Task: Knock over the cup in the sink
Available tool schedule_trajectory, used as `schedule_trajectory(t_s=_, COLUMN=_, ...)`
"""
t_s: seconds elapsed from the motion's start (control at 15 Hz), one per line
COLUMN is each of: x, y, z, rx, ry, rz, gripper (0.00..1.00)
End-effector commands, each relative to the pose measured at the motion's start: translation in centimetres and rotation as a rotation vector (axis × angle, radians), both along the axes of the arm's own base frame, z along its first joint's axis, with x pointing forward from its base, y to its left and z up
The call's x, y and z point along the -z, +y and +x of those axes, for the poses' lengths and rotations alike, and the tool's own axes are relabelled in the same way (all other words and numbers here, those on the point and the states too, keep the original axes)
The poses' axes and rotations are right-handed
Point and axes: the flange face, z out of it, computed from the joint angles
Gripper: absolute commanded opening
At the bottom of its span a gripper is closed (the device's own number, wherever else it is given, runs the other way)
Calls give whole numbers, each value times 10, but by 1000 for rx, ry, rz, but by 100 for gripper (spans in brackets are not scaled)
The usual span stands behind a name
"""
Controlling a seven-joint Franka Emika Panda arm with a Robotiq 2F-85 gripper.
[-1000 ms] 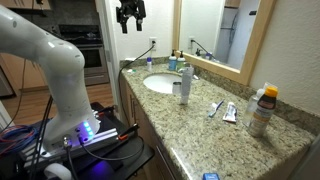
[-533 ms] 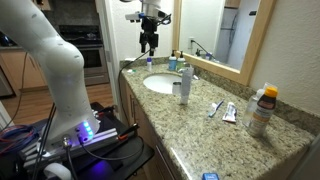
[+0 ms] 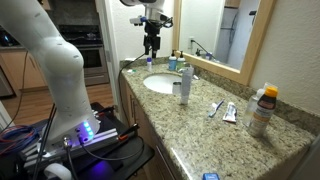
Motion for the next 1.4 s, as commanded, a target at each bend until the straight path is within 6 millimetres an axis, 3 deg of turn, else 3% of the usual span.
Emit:
schedule_trajectory(t_s=0.0, x=52, y=-19, z=56, rx=180, ry=-16, rz=37, gripper=100)
schedule_trajectory(t_s=0.2, x=76, y=-52, z=97, rx=341, ry=-77, rz=97, gripper=100)
schedule_trajectory(t_s=0.33, x=81, y=-66, z=113, rx=409, ry=-35, rz=164, gripper=100)
schedule_trajectory(t_s=0.4, x=80, y=-52, z=92, rx=357, ry=-64, rz=116, gripper=100)
schedule_trajectory(t_s=0.53, x=87, y=-60, z=100, rx=369, ry=-56, rz=117, gripper=100)
schedule_trajectory(t_s=0.67, x=85, y=-55, z=99, rx=362, ry=-58, rz=118, gripper=100)
schedule_trajectory(t_s=0.8, x=108, y=-55, z=118, rx=434, ry=-44, rz=59, gripper=100)
schedule_trajectory(t_s=1.13, x=165, y=-91, z=165, rx=719, ry=-5, rz=164, gripper=100)
schedule_trajectory(t_s=1.27, x=177, y=-94, z=177, rx=759, ry=39, rz=229, gripper=100)
schedule_trajectory(t_s=1.33, x=172, y=-91, z=176, rx=746, ry=59, rz=258, gripper=100)
